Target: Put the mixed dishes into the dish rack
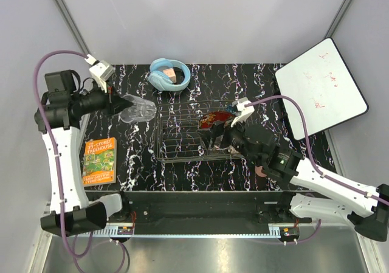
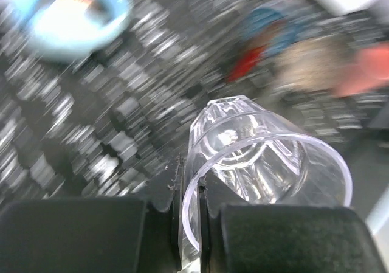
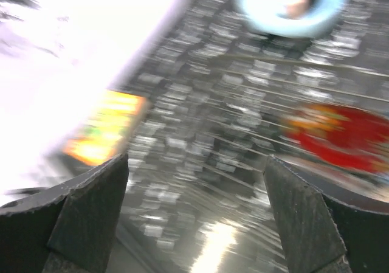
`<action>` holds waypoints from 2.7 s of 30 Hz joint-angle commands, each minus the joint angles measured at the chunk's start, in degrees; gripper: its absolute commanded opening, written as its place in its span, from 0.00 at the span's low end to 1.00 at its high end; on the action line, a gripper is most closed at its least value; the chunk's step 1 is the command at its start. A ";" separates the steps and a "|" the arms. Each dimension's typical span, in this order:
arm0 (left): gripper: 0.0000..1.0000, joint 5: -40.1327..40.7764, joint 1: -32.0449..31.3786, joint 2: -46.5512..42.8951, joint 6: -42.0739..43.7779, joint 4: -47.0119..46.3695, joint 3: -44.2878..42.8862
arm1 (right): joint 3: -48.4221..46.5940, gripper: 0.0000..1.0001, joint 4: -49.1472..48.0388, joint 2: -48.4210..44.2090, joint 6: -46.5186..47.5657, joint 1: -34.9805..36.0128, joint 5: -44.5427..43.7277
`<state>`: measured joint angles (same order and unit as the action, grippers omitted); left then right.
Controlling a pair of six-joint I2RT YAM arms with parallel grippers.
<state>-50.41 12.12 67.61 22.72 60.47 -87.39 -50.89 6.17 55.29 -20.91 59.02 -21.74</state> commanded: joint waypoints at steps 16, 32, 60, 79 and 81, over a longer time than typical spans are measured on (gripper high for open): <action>0.00 -46.09 -15.28 8.32 -14.54 6.86 -1.37 | 14.95 1.00 -63.74 10.00 -31.47 -2.95 32.11; 0.00 -46.18 -18.01 10.69 -13.76 6.59 -1.02 | 16.18 1.00 -85.97 21.09 -36.31 -3.92 32.99; 0.00 -46.00 -17.74 13.16 -12.88 6.06 -2.34 | 9.68 1.00 -86.08 20.56 -34.03 -3.92 51.97; 0.00 -46.09 -17.74 9.29 -13.14 5.89 -2.26 | 6.60 1.00 -85.19 27.94 -32.80 -4.18 46.62; 0.00 -46.00 -17.74 9.03 -13.05 5.80 -1.73 | 6.16 1.00 -84.66 28.30 -32.62 -4.70 45.04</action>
<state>-84.71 -5.41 79.18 9.19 67.20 -88.05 -41.78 -73.95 82.94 -54.96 54.78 27.14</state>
